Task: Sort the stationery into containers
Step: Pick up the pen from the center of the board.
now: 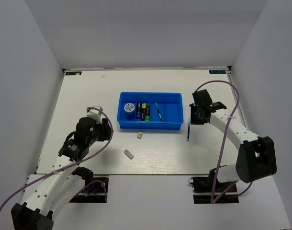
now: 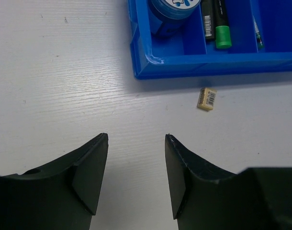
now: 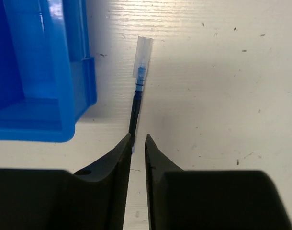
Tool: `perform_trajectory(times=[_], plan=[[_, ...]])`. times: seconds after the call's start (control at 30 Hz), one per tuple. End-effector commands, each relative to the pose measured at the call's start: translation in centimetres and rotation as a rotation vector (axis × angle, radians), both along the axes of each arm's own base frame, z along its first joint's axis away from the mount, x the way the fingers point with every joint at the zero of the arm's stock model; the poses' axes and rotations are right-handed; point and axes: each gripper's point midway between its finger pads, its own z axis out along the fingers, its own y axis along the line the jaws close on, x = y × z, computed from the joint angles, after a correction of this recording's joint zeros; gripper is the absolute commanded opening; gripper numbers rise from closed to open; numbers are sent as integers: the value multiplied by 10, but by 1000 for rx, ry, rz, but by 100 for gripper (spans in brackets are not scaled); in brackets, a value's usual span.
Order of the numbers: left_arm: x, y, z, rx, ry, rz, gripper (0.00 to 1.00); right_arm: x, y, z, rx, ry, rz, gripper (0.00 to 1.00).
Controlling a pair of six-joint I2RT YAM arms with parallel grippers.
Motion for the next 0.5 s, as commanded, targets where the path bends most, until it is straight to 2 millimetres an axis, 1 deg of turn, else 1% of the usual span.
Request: perform_trajectory(times=[0.0,0.03,0.07,0.1,0.13,0.17,0.2,0.23,0.47], plan=[[1,-3,8,-21,-26,-12,61,4,5,-17,53,62,-39,23],[0,-3,6,-19,-20,-11,61,5,12,-17,91,76,-34,25],[0,-3,6,-19,-18,-14,61,7,13,-22,95,93,-36,27],[0,-3,5,-18,-19,-14,61,6,16,-30,99,125,-36,27],[0,-3,6,-18,-21,-14,61,12,17,-25,109,117,-42,27],[0,-3,5,-18,-17,-14,61,11,17,-32,111,150,-44,27],[1,-2,6,-16,-21,-12,61,13,19,-32,115,154,-40,27],[1,-3,6,-17,-22,-13,61,14,17,-40,110,177,-48,27],[0,-3,4,-14,-15,-17,61,21,14,-55,122,192,-65,27]])
